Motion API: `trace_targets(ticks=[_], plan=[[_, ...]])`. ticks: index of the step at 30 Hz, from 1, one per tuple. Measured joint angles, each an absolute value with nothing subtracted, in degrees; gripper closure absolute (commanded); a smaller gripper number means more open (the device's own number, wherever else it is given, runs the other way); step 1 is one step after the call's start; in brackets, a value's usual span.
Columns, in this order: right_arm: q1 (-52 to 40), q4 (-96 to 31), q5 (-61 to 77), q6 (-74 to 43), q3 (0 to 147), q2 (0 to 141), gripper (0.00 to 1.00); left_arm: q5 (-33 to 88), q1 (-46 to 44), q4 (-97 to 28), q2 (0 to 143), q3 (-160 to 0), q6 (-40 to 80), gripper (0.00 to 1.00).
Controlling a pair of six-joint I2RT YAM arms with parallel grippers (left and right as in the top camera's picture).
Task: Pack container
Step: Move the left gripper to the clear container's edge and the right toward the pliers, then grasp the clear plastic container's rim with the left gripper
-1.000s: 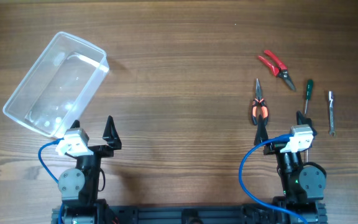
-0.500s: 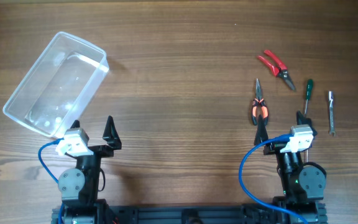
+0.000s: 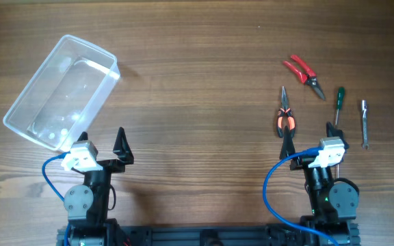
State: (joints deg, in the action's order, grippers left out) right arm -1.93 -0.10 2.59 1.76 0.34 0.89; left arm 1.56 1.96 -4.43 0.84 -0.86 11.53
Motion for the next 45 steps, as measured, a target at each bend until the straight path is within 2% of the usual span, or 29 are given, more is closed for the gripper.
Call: trace_targets(ticks=[9, 12, 14, 16, 19, 24, 27, 32, 35, 39, 45], plan=[[-1.9, 0.0, 2.6, 1.1, 0.3, 0.9, 0.0, 1.6, 2.0, -4.4, 0.8, -0.9, 11.5, 0.0], [-1.9, 0.9, 2.6, -4.1, 0.3, 0.9, 0.0, 1.5, 2.0, -4.3, 0.8, -0.9, 15.2, 0.01], [-1.9, 1.7, 3.1, -11.8, 0.8, 1.3, 0.0, 1.3, 2.0, -4.3, 0.9, -0.9, 21.4, 0.0], [-1.9, 1.2, 4.6, -13.7, 2.9, 3.5, 0.0, -0.2, 2.0, -5.5, 2.7, -3.4, 23.0, 0.0], [-1.8, -1.4, 7.6, -15.0, 11.7, 12.2, 0.0, -3.4, 2.0, -8.7, 9.9, -11.8, 22.3, 0.0], [-1.8, -11.3, 12.2, -14.3, 31.7, 32.3, 0.0, -12.0, 2.0, -18.0, 29.8, -31.9, 21.5, 0.0], [-1.8, -27.5, 14.0, -13.1, 48.6, 48.5, 0.0, -18.3, 3.0, -34.6, 44.2, -47.4, 23.1, 0.0], [-1.8, -42.6, 14.5, -10.6, 67.2, 68.2, 0.0, -19.0, 9.5, -54.1, 57.9, -65.2, 25.8, 0.0], [-1.8, -45.5, 16.1, -10.1, 70.1, 74.1, 0.0, -17.4, 11.8, -59.9, 60.6, -67.7, 26.3, 0.0], [-1.8, -46.3, 17.1, -8.9, 70.2, 76.2, 0.0, -14.6, 14.9, -60.9, 63.9, -67.7, 27.9, 0.0], [-1.8, -52.3, 14.4, -6.8, 76.0, 77.8, 0.0, -3.9, 29.0, -58.6, 70.8, -67.7, 30.4, 0.0]])
